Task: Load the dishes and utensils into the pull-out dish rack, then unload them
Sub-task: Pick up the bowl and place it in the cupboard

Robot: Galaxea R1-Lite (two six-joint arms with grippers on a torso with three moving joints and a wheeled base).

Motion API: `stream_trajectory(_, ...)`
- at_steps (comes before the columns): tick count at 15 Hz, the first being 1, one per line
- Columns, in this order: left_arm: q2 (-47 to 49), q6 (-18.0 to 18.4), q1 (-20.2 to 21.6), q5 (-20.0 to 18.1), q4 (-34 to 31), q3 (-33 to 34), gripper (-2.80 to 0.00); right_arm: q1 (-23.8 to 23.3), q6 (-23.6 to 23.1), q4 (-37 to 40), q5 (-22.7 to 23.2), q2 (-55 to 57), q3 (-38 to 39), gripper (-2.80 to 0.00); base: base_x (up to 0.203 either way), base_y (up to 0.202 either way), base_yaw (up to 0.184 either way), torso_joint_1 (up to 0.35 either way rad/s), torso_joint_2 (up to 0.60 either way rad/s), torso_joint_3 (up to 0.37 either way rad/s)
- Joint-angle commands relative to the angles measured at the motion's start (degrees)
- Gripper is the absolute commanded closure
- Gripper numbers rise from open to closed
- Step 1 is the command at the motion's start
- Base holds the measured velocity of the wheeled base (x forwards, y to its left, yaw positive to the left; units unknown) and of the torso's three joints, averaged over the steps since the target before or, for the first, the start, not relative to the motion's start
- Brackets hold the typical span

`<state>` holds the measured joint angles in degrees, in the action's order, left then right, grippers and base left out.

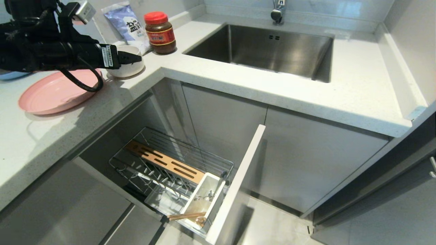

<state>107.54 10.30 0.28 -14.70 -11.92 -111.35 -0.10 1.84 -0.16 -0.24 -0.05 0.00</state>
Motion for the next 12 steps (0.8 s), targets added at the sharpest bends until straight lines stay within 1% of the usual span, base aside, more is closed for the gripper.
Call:
stream_trajectory(1, 1.8, 0.1, 0.4, -0.1, 0.4, 0.0, -2.8, 0.0, 0.0, 0.0, 0.0, -0.1, 0.0, 0.0, 0.0, 0.0, 0.0, 0.0, 0.0, 0.0)
stream_trajectory(12, 2.7, 0.3, 0.4, -0.2, 0.3, -0.7, -2.8, 0.0, 0.0, 0.0, 0.0, -0.1, 0.1, 0.0, 0.0, 0.0, 0.0, 0.0, 0.0, 0.0)
